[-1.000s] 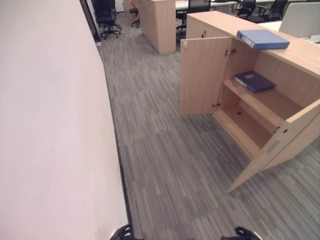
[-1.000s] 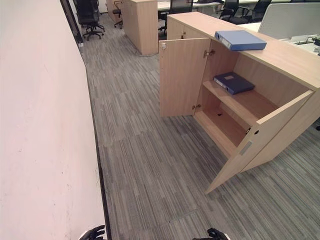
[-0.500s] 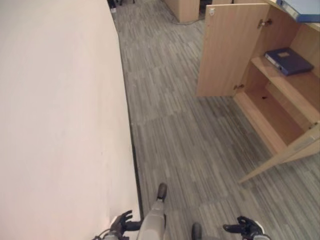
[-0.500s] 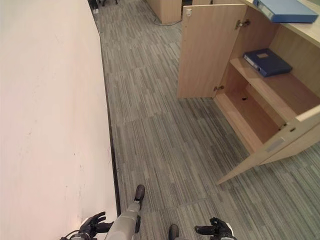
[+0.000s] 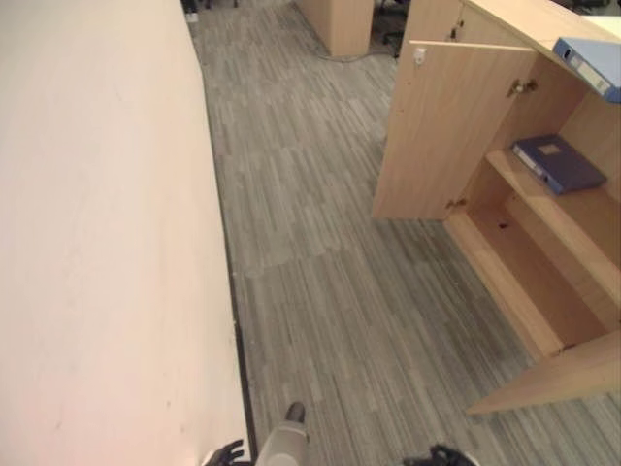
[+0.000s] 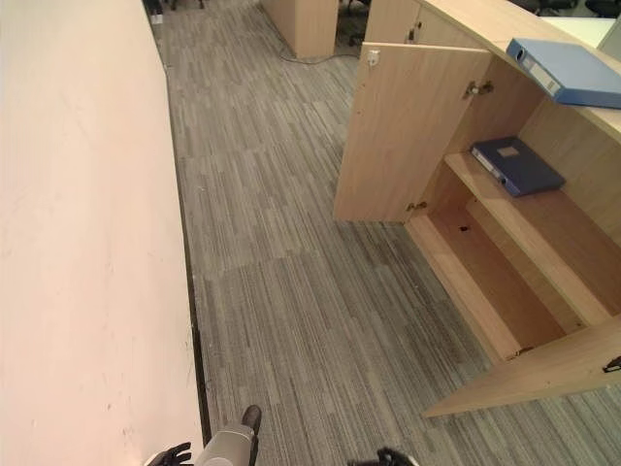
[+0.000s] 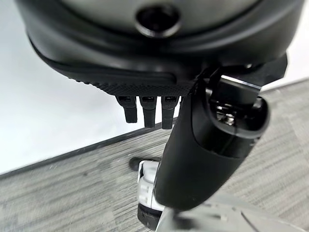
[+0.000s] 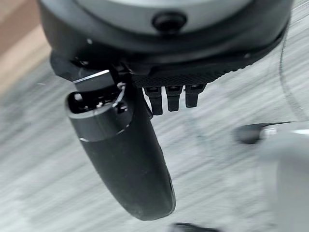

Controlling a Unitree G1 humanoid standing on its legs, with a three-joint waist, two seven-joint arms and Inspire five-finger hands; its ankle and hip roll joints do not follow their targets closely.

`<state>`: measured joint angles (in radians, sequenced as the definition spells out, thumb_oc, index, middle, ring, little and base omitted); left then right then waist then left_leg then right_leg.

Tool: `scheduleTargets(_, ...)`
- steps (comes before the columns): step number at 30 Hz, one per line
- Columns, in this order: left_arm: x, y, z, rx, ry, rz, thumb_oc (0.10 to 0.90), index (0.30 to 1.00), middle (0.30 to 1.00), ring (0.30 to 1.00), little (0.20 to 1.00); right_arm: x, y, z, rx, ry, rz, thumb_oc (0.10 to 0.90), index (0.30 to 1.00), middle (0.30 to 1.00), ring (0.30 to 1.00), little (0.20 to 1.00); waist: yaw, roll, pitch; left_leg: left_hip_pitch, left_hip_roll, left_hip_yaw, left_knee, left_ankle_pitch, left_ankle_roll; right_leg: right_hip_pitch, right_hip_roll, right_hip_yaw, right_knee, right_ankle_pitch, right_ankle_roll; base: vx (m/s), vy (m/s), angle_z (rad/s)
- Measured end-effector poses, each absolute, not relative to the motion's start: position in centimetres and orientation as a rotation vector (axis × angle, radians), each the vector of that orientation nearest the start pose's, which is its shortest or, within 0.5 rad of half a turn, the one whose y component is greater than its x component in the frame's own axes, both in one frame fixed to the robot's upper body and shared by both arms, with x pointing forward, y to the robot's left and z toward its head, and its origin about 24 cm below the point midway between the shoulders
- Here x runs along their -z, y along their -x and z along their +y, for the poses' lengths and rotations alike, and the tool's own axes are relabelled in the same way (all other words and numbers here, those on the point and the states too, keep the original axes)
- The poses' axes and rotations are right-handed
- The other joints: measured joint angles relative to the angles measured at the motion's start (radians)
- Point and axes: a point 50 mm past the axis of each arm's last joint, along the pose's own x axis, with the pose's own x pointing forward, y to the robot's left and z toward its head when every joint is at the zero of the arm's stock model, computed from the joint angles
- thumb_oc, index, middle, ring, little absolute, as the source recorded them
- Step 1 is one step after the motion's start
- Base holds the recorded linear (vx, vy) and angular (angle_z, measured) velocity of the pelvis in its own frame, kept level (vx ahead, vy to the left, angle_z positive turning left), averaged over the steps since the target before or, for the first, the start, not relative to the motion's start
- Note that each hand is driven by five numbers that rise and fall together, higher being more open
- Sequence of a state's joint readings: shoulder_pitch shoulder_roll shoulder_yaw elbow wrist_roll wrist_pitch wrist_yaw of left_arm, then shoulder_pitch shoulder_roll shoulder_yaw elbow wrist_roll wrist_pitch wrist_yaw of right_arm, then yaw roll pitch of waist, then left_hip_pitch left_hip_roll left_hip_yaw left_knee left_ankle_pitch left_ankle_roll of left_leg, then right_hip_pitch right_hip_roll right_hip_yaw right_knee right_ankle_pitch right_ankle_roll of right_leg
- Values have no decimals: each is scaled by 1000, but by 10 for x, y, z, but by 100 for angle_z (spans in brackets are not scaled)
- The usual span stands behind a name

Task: Put the empty folder in the office cabinet

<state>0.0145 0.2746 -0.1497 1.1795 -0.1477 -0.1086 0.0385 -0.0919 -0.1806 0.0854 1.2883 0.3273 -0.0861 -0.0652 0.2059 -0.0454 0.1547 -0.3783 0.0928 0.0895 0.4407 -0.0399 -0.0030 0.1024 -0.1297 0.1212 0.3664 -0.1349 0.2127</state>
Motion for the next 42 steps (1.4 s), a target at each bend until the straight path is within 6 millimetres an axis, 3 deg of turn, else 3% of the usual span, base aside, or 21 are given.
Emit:
scheduleTargets(1,151,-106,241,-117,-226,1059,800,900,900,900,900,153,-126,-231,300,4,1063,800,900,900,900,900,-12,40,-9,53,-22,45,-98,-29,68,-55,12,-50,150,33,9,322,376,2)
scheduleTargets(4,144,-119,248,-135,-235,1005,800,900,900,900,900,146,-137,-234,304,8,987,800,900,900,900,900,-78,48,15,137,-74,32,-182,-19,108,-216,-15,-104,482,173,-9,401,347,20)
scheduleTargets(5,142,-123,249,-138,-233,987,800,900,900,900,900,145,-139,-233,304,1,979,800,900,900,900,900,-91,57,18,165,-74,23,-214,5,101,-236,-4,-106,494,133,-17,426,178,32)
scheduleTargets(8,139,-130,251,-146,-241,970,800,900,900,900,900,149,-125,-235,315,-3,1014,800,900,900,900,900,-137,99,47,345,-84,12,-376,23,112,-299,12,-235,292,-17,-69,396,60,11)
scheduleTargets(10,135,-139,252,-155,-250,944,800,900,900,900,900,151,-122,-232,304,-6,1024,800,900,900,900,900,-174,84,56,396,-115,-9,-414,-21,105,-381,-3,-306,121,-12,-77,595,-37,25)
scheduleTargets(11,136,-139,254,-162,-255,956,800,900,900,900,900,149,-127,-230,305,-17,1004,800,900,900,900,900,-197,78,62,427,-125,-13,-427,-23,91,-384,4,-352,-69,24,-89,511,-119,24)
scheduleTargets(15,140,-130,251,-156,-244,983,800,900,900,900,900,149,-126,-233,344,-52,1003,800,900,900,900,900,-232,50,63,547,-169,-19,-470,-86,47,-421,-89,-499,-350,202,-90,406,-118,19)
scheduleTargets(17,144,-119,252,-160,-245,1019,800,900,900,900,900,148,-125,-238,356,-40,1003,800,900,900,900,900,-237,53,61,613,-161,-16,-475,-108,46,-431,-112,-518,-332,246,-92,455,-110,-1)
scheduleTargets(19,148,-106,252,-151,-255,1051,800,900,900,900,900,151,-111,-241,376,-45,1029,800,900,900,900,900,-256,73,30,672,-125,-20,-486,-150,-12,-399,-93,-535,-276,254,-107,470,-137,18)
scheduleTargets(20,149,-99,252,-150,-259,1069,800,900,900,900,900,152,-109,-241,376,-44,1035,800,900,900,900,900,-260,69,6,688,-115,-18,-477,-160,-30,-368,-74,-534,-285,250,-120,358,-180,21)
scheduleTargets(21,151,-94,249,-137,-264,1082,800,900,900,900,900,154,-100,-246,390,-34,1065,800,900,900,900,900,-261,81,-9,704,-91,-19,-444,-179,-63,-332,-52,-511,-303,349,-196,302,-200,8)
scheduleTargets(22,155,-92,239,-117,-243,1090,800,900,900,900,900,153,-95,-254,407,-18,1074,800,900,900,900,900,-259,124,-24,696,-49,-14,-357,-190,-83,-300,-11,-509,-304,348,-224,236,-203,0)
scheduleTargets(23,155,-91,236,-111,-234,1092,800,900,900,900,900,152,-95,-256,407,-10,1075,800,900,900,900,900,-256,125,-30,674,-42,-11,-294,-194,-100,-282,-4,-509,-314,344,-241,216,-222,-15)
scheduleTargets(25,156,-94,231,-93,-215,1084,800,900,900,900,900,149,-99,-262,406,7,1055,800,900,900,900,900,-255,134,-33,569,-24,-18,-30,-113,-152,-224,43,-476,-355,311,-262,207,-225,-43)
scheduleTargets(27,155,-99,231,-90,-217,1076,800,900,900,900,900,146,-105,-266,396,36,1036,800,900,900,900,900,-260,113,-25,442,2,-70,240,-66,-163,-144,57,-442,-390,272,-274,201,-151,-51)
scheduleTargets(29,151,-114,231,-87,-222,1029,800,900,900,900,900,142,-112,-273,401,55,1025,800,900,900,900,900,-246,76,-5,373,-1,-85,296,-29,-163,-97,48,-385,-403,247,-284,206,-87,-65)
scheduleTargets(32,148,-120,231,-87,-226,1006,800,900,900,900,900,137,-124,-275,394,69,987,800,900,900,900,900,-233,56,4,313,64,-55,246,-30,-158,-72,53,-316,-408,235,-264,272,13,-90)
scheduleTargets(37,150,-116,229,-77,-224,1017,800,900,900,900,900,137,-127,-274,409,73,986,800,900,900,900,900,-204,35,35,304,123,-12,-235,35,-168,-9,8,-138,-449,193,-223,296,120,-93)
scheduleTargets(38,150,-118,225,-71,-217,1008,800,900,900,900,900,137,-120,-279,418,84,999,800,900,900,900,900,-196,58,43,330,111,-40,-338,65,-160,-3,2,-111,-444,187,-204,255,130,-93)
scheduleTargets(40,154,-117,205,-46,-172,1012,800,900,900,900,900,130,-111,-303,453,139,1004,800,900,900,900,900,-205,170,56,349,93,-151,-442,101,-133,21,23,-79,-459,178,-127,272,138,-83)
scheduleTargets(42,154,-119,206,-54,-176,1010,800,900,900,900,900,137,-101,-294,445,118,1051,800,900,900,900,900,-201,177,83,409,37,-165,-469,52,-145,0,23,-75,-361,120,-99,240,103,-78)
